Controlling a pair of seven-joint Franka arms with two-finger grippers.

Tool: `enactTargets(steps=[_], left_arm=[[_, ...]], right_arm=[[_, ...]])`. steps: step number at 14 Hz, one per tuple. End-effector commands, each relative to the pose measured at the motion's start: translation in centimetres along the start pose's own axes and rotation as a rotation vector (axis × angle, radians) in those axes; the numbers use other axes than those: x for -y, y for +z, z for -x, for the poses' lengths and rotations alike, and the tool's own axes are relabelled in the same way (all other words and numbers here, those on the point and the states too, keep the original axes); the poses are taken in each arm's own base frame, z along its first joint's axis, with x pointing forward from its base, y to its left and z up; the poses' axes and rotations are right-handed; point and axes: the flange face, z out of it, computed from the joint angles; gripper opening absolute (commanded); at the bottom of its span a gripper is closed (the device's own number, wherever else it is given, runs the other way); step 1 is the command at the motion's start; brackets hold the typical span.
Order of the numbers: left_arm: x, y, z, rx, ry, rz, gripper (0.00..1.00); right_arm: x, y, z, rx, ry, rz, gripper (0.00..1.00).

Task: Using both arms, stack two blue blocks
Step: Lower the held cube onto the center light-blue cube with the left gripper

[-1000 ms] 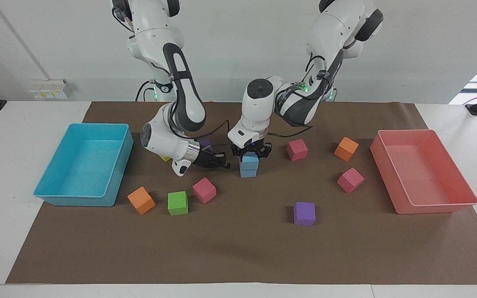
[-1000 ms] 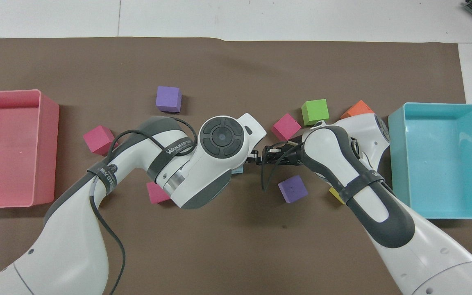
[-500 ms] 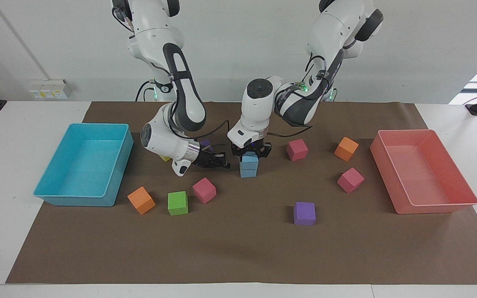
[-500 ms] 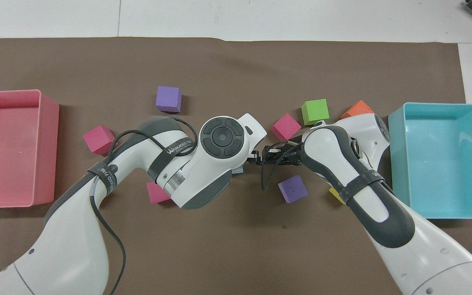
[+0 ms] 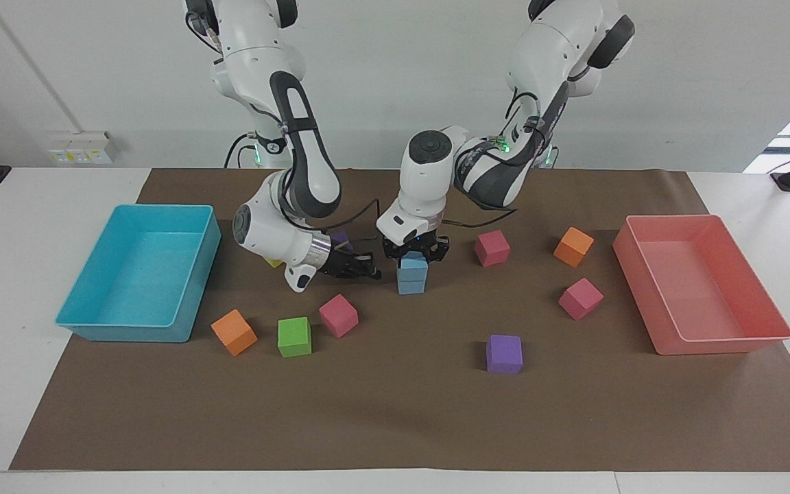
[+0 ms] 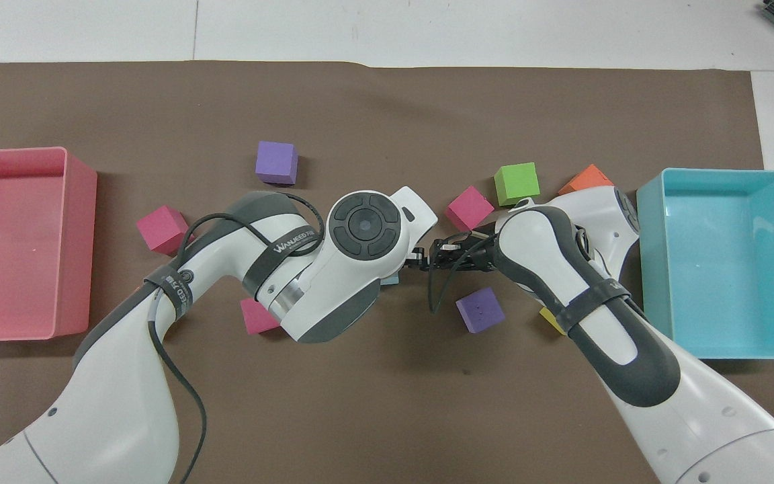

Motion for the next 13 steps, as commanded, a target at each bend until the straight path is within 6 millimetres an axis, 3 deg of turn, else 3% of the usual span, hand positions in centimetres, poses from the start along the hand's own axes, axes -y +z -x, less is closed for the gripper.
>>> enactTargets(steps=[1, 10, 13], left_arm=[[-0.3, 0.4, 0.3, -0.006, -0.006, -0.022, 1.00], [-0.3, 0.2, 0.3, -0.006, -0.007, -0.020, 1.00], [0.0, -1.3, 0.1, -0.018, -0.014, -0.020, 1.00]], right_arm=[[-0.1, -0.1, 0.0, -0.022, -0.001, -0.022, 0.00], [-0.1, 0.0, 0.0, -0.023, 0.000, -0.022, 0.00], [-0.1, 0.0, 0.0, -0.023, 0.000, -0.022, 0.00]])
